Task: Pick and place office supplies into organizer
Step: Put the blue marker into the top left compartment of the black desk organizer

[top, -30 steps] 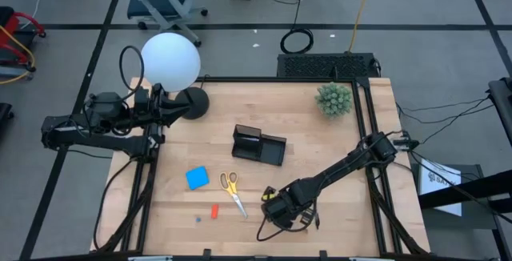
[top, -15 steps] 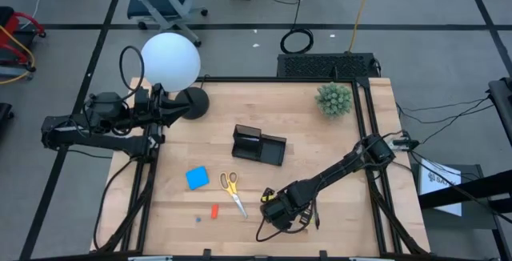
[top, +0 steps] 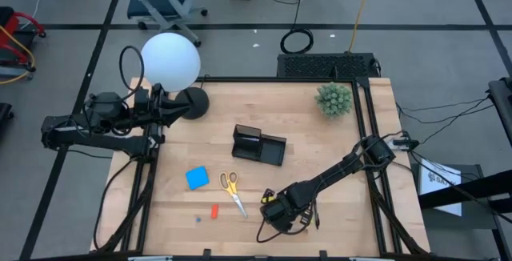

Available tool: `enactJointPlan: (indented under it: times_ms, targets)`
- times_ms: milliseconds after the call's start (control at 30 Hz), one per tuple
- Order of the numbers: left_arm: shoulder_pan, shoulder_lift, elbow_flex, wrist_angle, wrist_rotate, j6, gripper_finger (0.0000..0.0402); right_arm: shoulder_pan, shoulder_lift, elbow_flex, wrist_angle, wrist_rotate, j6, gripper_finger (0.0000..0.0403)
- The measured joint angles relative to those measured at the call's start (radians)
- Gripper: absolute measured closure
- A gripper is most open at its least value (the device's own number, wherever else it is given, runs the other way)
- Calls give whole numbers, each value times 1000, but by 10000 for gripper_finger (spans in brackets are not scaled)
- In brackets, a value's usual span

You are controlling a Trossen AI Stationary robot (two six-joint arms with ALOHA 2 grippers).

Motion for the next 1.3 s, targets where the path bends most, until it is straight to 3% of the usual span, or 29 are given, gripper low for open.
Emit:
enactJointPlan:
  times_ms: [200, 900, 1133, 1300]
  targets:
    - [0, 0, 0, 0, 0, 0, 330, 0, 0, -1, 0, -2, -1, 369]
    - [0, 0, 0, 0, 0, 0, 330, -36, -59, -6, 89, 15, 18, 370]
    - [0, 0, 0, 0, 0, 0, 330, -74, -92, -5, 140, 200, 42, 370]
    - [0, 0, 0, 0, 0, 0, 330, -112, -123, -4, 220, 246, 108, 370]
